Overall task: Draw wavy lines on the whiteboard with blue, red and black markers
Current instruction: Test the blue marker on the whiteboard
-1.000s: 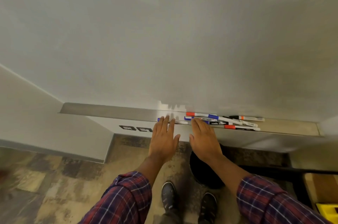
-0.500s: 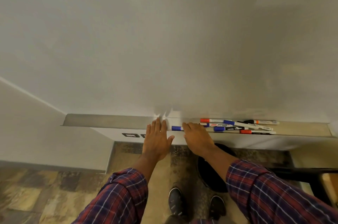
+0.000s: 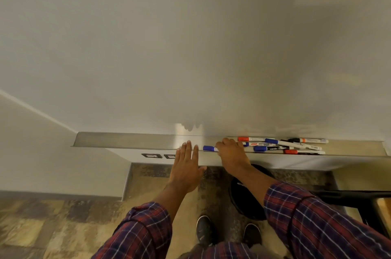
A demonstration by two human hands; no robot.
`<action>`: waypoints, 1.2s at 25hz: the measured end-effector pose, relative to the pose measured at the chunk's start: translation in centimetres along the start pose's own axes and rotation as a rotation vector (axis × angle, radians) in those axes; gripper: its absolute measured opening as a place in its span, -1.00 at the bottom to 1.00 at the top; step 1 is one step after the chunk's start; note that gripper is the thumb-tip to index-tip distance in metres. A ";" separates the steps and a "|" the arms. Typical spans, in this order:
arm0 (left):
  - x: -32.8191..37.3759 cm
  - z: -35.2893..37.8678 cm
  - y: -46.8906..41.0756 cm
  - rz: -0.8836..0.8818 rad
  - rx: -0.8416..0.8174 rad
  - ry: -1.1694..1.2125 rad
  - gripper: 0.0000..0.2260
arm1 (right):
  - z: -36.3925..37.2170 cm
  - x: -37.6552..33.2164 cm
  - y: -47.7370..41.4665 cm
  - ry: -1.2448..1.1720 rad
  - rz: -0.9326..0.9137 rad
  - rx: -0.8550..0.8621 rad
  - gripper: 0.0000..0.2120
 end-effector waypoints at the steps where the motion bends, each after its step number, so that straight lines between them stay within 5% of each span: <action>1: -0.1 0.0 -0.1 0.000 -0.006 0.018 -0.28 | -0.1 -0.2 0.0 -0.042 0.004 0.015 -0.55; 6: -1.3 -1.0 0.2 0.001 0.013 0.234 -0.35 | -1.2 -0.7 1.3 -0.419 0.107 0.102 -0.68; 12: 0.6 -6.2 2.6 -0.139 0.235 0.948 -0.71 | -4.3 -2.2 5.6 -0.947 0.171 0.164 -0.85; 17: 3.5 -11.7 5.6 -0.183 0.021 1.604 -0.67 | -7.7 -4.2 9.2 -1.402 0.226 0.069 -0.81; 21: 5.1 -14.3 7.0 -0.086 -0.022 1.813 -0.61 | -9.6 -4.5 11.2 -1.675 0.227 -0.021 -0.80; 30: 10.2 -17.5 8.2 -0.043 -0.041 2.036 -0.62 | -11.5 -1.9 14.4 -1.834 0.225 -0.181 -0.66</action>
Point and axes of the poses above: each hand's wrist, its own y-axis away from the middle knuckle, its own z-axis out of the palm, x = y × z, the point moved 3 cm from there along -y, towards the middle knuckle, and after that the axes turned 8 degrees about -y, right-handed, at the moved point
